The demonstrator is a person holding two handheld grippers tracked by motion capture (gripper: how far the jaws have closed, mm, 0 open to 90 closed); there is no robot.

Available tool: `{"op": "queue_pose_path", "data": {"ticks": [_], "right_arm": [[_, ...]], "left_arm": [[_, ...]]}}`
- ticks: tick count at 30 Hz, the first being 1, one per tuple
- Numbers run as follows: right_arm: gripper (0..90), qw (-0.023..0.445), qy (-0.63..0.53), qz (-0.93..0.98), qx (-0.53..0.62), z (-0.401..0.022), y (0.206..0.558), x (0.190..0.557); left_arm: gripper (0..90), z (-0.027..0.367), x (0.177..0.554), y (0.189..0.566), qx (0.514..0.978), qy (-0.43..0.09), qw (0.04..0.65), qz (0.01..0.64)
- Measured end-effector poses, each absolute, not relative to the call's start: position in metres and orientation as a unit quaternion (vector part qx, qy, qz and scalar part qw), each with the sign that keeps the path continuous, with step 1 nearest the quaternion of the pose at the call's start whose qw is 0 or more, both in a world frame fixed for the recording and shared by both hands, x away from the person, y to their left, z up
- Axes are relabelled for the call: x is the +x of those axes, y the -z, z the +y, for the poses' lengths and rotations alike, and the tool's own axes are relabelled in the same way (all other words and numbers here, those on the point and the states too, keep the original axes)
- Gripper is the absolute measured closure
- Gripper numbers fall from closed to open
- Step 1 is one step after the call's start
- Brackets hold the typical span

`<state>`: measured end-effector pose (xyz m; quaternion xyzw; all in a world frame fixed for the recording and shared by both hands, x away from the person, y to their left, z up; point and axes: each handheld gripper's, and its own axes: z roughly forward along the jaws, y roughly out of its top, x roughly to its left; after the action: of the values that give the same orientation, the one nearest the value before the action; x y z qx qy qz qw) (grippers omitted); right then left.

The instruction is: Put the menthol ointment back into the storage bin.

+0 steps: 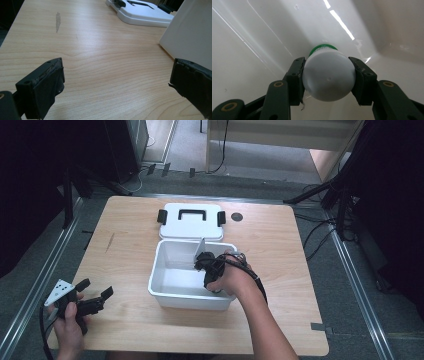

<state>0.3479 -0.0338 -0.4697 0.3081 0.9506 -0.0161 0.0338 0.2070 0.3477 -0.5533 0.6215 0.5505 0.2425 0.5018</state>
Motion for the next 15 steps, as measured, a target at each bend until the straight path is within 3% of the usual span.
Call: {"op": "queue_pose_path", "data": {"ticks": [9,15], "right_arm": [[48.4,0.047,0.037,0.952,0.301,-0.0358,0.4738,0.3476],[46.1,0.031,0.010,0.952,0.305,-0.0370,0.4679,0.3474]], "left_arm": [[0.2,0.3475,0.2073,0.5534,0.621,-0.242,0.501,0.552],[0.3,0.3478,0.2074,0.5533,0.621,-0.241,0.501,0.553]]}}
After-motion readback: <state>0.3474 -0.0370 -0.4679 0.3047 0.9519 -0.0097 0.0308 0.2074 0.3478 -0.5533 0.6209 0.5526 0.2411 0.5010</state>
